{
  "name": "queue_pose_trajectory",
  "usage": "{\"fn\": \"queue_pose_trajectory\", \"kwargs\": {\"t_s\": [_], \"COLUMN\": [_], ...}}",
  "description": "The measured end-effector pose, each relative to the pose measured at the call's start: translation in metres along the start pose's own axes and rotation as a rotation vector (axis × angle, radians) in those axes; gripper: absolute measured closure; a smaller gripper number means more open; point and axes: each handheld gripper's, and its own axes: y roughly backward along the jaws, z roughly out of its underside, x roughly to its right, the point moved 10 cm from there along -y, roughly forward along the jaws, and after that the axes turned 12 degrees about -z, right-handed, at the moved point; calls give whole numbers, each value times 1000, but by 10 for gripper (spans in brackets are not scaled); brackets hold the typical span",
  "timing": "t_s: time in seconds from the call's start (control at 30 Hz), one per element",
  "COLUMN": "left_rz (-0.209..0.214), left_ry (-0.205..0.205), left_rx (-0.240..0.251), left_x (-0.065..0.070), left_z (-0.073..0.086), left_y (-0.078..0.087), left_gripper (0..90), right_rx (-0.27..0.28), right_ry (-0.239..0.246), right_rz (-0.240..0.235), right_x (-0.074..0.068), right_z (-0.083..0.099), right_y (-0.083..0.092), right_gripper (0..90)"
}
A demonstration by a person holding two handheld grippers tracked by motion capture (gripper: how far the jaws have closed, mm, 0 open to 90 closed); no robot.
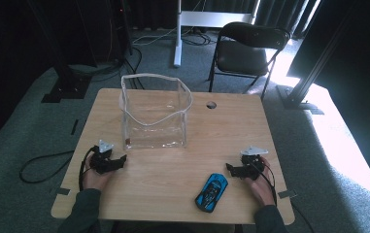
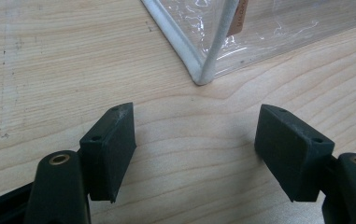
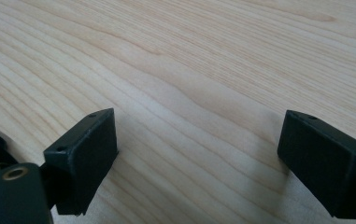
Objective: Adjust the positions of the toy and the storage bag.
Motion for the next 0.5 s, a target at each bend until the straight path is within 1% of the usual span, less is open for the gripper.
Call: {"fn": "queue_pose_trajectory", "kwargs": {"t_s": [0.1,0.2,0.3,0.33,0.47,0.5], "left_rz": [0,1,-3,-4,-4,-5], "left_ry": [-2,-6,-1,2,1,0], "left_rx": [-4,-12,-17,-20,-25,-24], "left_x": [0,0,0,0,0,0], "left_z": [1,1,1,1,1,1], "left_y": [1,2,2,2,2,1], "left_gripper": [297,298,298,298,298,298], "right_rx": [-2,-1,0,1,5,10], "right_ry": [6,4,-2,-1,0,1], "right_rz": [-6,-5,2,1,1,3], "right_x": [-1,-1,-1,-1,-1,-1], "right_z": [0,0,0,-1,-1,-2], "right_y": [0,0,-1,-1,0,0], "right_gripper": [114,112,117,134,154,179]}}
